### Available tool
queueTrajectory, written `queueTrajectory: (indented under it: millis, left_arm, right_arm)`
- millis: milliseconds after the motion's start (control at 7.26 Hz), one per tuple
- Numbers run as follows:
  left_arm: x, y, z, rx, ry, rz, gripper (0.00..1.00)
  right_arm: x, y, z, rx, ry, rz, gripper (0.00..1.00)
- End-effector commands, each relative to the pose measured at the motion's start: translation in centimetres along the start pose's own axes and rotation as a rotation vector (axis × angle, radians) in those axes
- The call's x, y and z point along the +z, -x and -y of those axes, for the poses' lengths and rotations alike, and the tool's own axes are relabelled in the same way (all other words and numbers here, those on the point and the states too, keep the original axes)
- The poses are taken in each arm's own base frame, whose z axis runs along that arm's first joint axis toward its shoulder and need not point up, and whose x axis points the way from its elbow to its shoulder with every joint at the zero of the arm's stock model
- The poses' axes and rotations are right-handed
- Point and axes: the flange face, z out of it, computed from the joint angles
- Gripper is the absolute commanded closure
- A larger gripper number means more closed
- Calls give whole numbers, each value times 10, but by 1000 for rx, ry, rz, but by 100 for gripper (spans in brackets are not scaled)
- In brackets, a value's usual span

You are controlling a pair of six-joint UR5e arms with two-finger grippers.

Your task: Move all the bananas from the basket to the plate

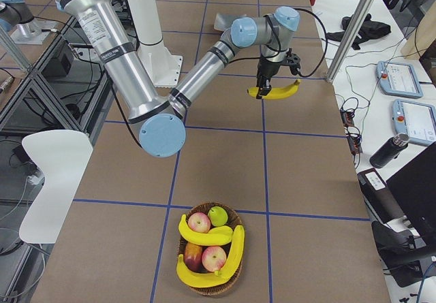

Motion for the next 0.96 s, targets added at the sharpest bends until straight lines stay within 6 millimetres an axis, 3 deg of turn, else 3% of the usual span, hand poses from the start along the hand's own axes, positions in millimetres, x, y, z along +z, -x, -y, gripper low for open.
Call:
queueTrajectory:
  millis: [0,276,413,689,827]
  left_arm:
    - [24,-131,-18,-155,0,-222,0]
    - [33,-212,-40,-237,27,-423,0]
    - [41,-240,-58,-271,-17,-504,0]
    - [66,-294,-113,-300,-49,-688,0]
    - [68,-328,-125,-344,-38,-740,0]
  right_arm:
    - [30,123,-27,-29,39,51,100]
    - [64,197,-46,-44,-8,177,100]
    - [76,221,-49,-28,-30,245,100]
    - [84,247,-60,-30,-49,332,100]
    - [86,255,-66,-35,-45,351,100]
